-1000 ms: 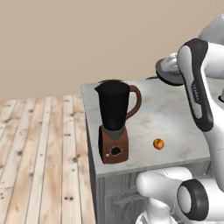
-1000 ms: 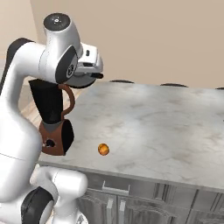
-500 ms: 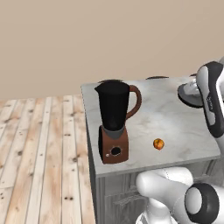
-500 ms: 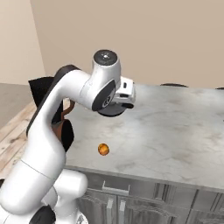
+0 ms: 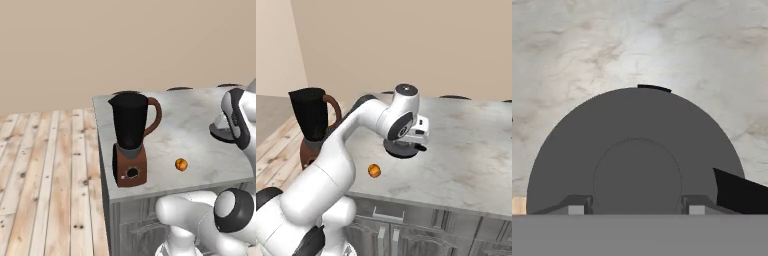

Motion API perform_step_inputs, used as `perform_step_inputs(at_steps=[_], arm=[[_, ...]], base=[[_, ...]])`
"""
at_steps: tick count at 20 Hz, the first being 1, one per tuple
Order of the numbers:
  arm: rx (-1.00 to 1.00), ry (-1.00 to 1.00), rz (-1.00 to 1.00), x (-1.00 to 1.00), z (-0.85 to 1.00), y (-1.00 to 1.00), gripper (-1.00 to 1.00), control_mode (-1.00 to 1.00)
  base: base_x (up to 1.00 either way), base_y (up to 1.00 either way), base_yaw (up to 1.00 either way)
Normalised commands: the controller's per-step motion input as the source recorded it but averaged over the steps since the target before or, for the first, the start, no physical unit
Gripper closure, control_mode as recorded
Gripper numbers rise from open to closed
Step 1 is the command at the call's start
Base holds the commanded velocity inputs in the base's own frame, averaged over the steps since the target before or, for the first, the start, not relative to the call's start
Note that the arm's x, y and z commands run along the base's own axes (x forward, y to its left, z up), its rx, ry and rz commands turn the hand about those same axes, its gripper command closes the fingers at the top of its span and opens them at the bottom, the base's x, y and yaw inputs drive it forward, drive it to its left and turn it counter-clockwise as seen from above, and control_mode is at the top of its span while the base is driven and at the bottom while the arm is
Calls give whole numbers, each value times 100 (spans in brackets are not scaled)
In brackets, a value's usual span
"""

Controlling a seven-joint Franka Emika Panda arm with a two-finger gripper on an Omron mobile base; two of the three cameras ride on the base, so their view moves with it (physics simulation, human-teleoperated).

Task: Open the blender lid, put the peach in the blender, close the lid, and start the blender.

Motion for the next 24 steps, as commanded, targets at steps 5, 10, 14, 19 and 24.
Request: perform_step_inputs(at_steps=[5,10,14,19,24], arm=[[0,16,0,37,-63,-36,100,-100],[0,12,0,33,-70,-10,100,-100],[0,7,0,26,-58,-9,100,-100],[0,1,0,18,-52,-2,100,-100],[5,-2,0,8,-21,-9,100,-100]], base=[[0,0,0],[0,0,0],[0,0,0],[0,0,0],[0,0,0]])
